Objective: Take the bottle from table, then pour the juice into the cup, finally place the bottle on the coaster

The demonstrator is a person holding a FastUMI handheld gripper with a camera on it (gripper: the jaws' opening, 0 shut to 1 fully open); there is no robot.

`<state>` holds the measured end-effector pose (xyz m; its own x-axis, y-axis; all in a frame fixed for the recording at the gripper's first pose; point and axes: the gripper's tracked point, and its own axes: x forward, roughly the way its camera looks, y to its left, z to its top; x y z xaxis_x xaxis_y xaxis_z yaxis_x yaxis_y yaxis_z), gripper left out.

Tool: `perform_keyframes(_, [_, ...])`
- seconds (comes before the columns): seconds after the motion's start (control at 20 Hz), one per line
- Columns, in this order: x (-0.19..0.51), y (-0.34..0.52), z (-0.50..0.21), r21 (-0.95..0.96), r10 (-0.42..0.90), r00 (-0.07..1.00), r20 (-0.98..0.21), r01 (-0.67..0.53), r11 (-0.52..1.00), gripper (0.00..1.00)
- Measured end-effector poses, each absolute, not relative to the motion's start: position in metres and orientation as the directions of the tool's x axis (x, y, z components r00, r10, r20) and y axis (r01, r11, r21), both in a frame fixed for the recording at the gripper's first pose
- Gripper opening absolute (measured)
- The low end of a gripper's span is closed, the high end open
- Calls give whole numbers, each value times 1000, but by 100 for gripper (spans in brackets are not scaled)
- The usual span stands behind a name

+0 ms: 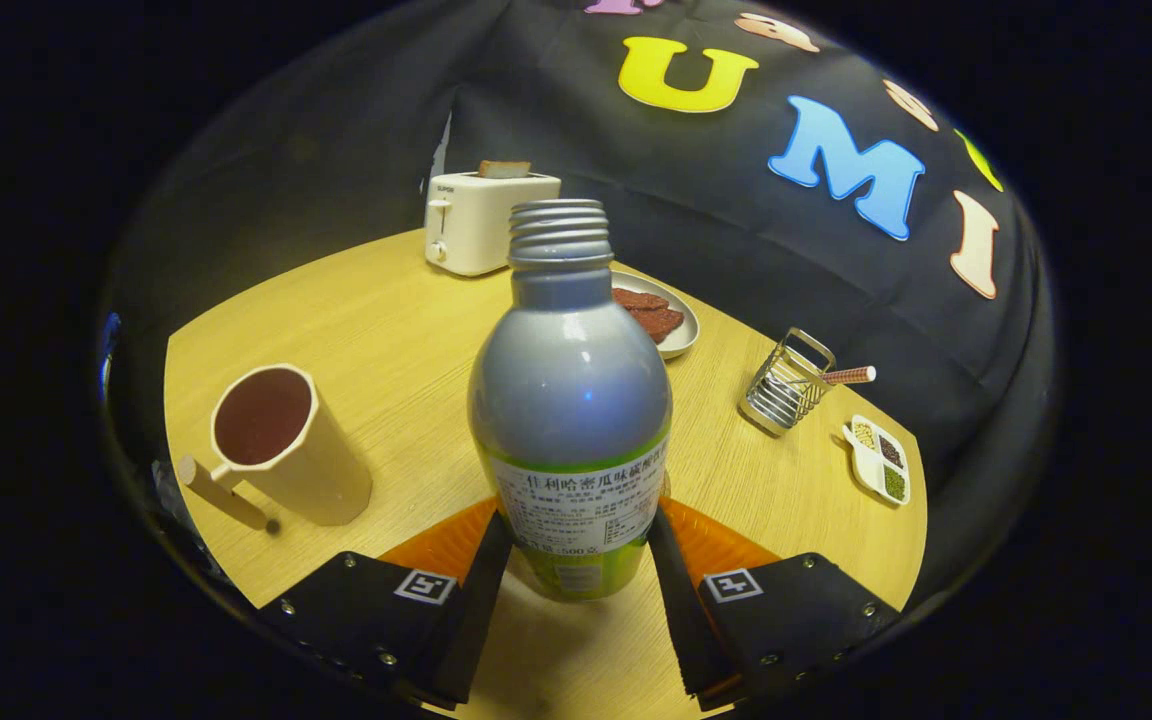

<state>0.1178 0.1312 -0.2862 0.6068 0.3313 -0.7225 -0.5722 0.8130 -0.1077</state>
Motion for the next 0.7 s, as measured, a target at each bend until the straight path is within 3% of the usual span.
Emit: perform_keyframes(0.7, [185,141,-294,-7,366,691,-623,-473,881,77])
